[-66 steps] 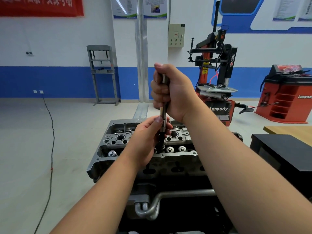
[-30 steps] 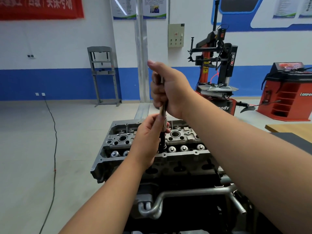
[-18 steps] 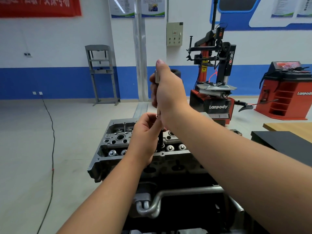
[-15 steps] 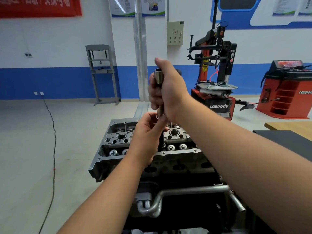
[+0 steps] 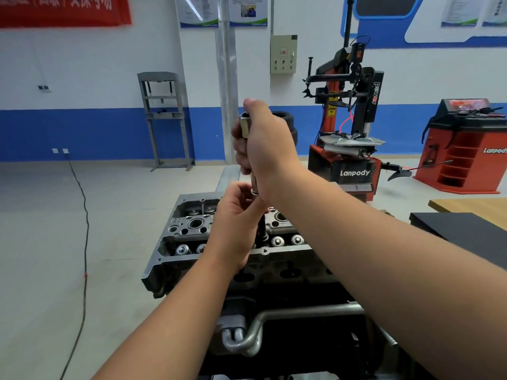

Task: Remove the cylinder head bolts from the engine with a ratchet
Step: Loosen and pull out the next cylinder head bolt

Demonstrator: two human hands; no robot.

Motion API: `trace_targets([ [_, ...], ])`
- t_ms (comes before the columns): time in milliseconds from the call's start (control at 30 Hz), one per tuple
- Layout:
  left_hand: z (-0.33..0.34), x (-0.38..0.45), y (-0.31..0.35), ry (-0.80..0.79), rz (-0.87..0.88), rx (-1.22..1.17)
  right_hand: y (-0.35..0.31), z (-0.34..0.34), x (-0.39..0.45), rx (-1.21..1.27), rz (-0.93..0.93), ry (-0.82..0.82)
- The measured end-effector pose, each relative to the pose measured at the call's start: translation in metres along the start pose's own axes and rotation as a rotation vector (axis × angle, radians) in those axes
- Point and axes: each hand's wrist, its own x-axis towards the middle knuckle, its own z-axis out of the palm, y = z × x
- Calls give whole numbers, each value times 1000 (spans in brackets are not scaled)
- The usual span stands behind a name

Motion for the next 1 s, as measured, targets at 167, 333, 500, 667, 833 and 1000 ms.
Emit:
trace_targets([
  [167,-4,-4,2,-113,-46,-31,-4,-17,7,93,105,-248],
  [333,0,-2,4,-47,-44,-3,8,-10,2,30,-104,168],
  [500,0,-1,0,14,-27,-8,10,-2,1,-8,-163,131],
  [667,-3,-3,1,-122,-44,-33,6,-10,5,171,7,-98],
  [833,-2,-4,3,-89,-53,0,9,-18,2,122,-67,-60],
  [1000,0,0,1,24,-32,28,11,-14,-2,34,-124,17],
])
